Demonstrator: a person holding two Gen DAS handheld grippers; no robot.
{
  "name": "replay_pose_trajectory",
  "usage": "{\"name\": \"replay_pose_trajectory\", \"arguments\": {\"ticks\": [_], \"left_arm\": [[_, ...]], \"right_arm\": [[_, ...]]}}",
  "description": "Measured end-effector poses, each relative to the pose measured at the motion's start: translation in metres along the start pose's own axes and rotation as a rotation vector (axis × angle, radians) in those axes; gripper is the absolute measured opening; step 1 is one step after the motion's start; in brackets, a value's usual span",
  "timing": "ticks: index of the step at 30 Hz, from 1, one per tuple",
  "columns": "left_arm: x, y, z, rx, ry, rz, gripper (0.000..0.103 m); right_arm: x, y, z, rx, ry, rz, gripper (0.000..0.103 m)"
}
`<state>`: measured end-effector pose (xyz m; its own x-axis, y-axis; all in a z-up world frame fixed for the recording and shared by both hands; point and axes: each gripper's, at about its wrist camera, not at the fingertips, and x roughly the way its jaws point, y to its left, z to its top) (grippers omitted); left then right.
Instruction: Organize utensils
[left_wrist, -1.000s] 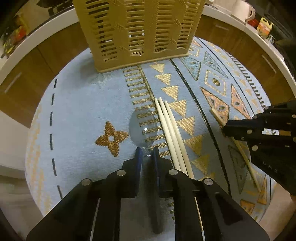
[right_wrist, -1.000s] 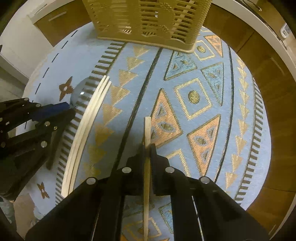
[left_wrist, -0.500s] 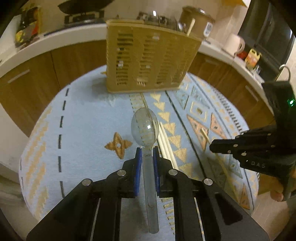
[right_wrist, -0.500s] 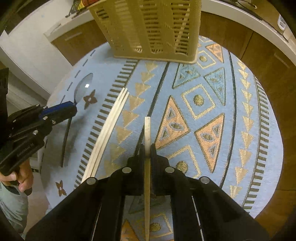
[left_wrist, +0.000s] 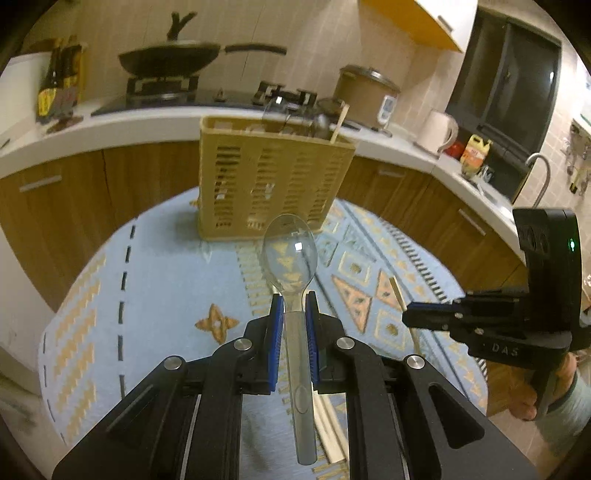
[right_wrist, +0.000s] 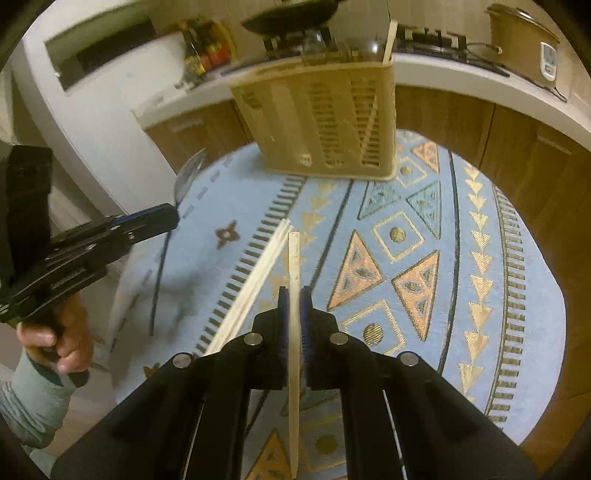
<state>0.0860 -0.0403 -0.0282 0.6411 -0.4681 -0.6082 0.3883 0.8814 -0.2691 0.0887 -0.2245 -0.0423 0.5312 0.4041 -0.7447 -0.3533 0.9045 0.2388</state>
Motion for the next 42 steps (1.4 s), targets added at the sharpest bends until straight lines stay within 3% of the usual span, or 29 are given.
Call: {"name": "replay_pose_trajectory", "arguments": {"ticks": [11,18,37,42], "left_arm": [[-0.031,-0.02,0.008,0.003,-0.143,-0.035,0.01],[-0.052,-0.021,0.024,-0.02,-0.233,-0.042,0.01],[-0.082,-0.011,0.045,-0.047,-0.36,-0.058,0.01],[-0.091,-0.008,0.065,-0.044,-0.431,-0.067,0.01]], "right_arm": [[-0.053,0.001,-0.009,0.012,-0.297,0.166,0.004],[-0.078,0.011,0.013,-0.014,-0.407,0.182,0.004],[-0.105,0.024,0.047,-0.029,-0.463,0.127,0.004],[-0.112,0.029,0.06,-0.032,-0.49,0.097,0.004]]}}
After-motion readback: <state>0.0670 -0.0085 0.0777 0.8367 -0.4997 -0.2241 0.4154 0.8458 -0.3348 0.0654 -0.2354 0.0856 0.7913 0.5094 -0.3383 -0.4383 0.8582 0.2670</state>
